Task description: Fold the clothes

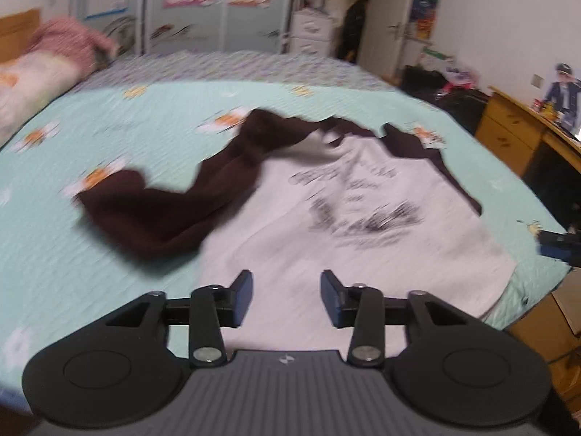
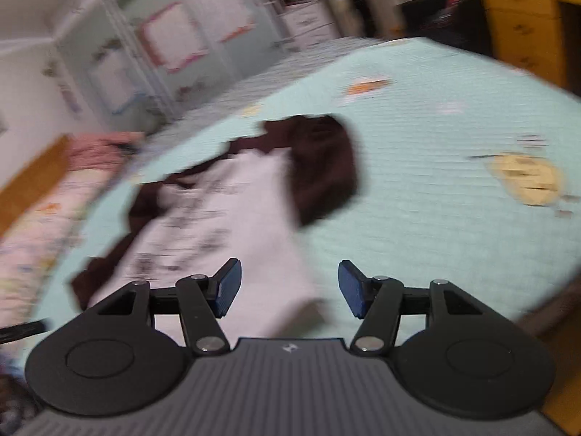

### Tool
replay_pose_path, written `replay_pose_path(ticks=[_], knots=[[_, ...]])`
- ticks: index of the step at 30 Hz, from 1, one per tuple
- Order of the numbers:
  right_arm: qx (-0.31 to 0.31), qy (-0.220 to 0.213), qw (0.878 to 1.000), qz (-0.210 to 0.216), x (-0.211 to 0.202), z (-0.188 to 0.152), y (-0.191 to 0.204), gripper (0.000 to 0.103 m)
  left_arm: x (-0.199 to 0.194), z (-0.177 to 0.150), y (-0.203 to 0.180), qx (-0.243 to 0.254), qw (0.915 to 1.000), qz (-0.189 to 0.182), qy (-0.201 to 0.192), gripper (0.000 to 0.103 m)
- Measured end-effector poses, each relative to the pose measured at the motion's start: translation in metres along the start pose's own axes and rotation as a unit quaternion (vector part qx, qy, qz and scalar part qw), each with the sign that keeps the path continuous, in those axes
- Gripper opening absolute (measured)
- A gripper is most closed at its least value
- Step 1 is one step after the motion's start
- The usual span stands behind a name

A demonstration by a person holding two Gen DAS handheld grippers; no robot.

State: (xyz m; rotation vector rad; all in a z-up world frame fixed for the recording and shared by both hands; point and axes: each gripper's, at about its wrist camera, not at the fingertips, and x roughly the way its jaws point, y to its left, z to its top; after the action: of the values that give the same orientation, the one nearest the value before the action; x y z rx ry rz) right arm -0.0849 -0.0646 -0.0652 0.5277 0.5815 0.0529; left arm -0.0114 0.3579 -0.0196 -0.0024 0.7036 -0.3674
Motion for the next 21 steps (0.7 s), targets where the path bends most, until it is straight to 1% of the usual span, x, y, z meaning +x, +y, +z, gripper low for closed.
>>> replay_pose_path(ticks=[2,4,5,6,7,9,10,13,15,16,18,19,21], knots=[[-0.004,0.014,0.999,0.044,0.019,-0.002,0.017,0.061,0.025,0.003,-0.009,-0.005,0.9997,-0.018,0.015,0.053],[-0.029,0.036,0.997,0.061,0.042,-0.013,0.029,0.061,0.057,-0.004,-0.012,-0.017,0.9977,-0.024,0.061,0.053],[-0.04,0.067,0.995,0.063,0.057,-0.023,0.032,0.06,0.073,-0.012,-0.012,-0.018,0.9955,-0.012,0.092,0.053],[-0.048,0.115,0.991,0.051,0.074,-0.036,0.032,0.058,0.087,-0.021,-0.011,-0.018,0.9924,0.001,0.122,0.052],[-0.058,0.146,0.987,0.034,0.084,-0.049,0.031,0.051,0.094,-0.032,-0.01,-0.014,0.9901,0.015,0.139,0.051],[-0.08,0.136,0.987,0.035,0.077,-0.058,0.032,0.05,0.087,-0.044,-0.011,-0.002,0.9933,0.01,0.115,0.051],[-0.092,0.128,0.987,0.037,0.072,-0.062,0.033,0.049,0.085,-0.044,-0.012,0.0,0.993,0.009,0.118,0.051],[-0.065,0.135,0.988,0.038,0.064,-0.052,0.035,0.05,0.08,-0.039,-0.011,-0.006,0.9931,0.005,0.117,0.051],[-0.047,0.12,0.991,0.04,0.059,-0.043,0.034,0.05,0.076,-0.035,-0.006,-0.028,0.9936,0.001,0.109,0.051],[-0.042,0.115,0.992,0.041,0.059,-0.039,0.034,0.052,0.074,-0.031,-0.005,-0.039,0.9938,-0.008,0.104,0.051],[-0.037,0.134,0.99,0.018,0.066,-0.038,0.031,0.059,0.07,-0.021,-0.006,-0.052,0.9944,-0.024,0.089,0.051],[-0.036,0.144,0.989,0.005,0.07,-0.037,0.03,0.058,0.066,-0.014,-0.007,-0.05,0.9953,-0.024,0.079,0.051],[-0.026,0.155,0.988,0.004,0.074,-0.033,0.025,0.059,0.056,0.004,-0.008,-0.038,0.9977,-0.018,0.053,0.052]])
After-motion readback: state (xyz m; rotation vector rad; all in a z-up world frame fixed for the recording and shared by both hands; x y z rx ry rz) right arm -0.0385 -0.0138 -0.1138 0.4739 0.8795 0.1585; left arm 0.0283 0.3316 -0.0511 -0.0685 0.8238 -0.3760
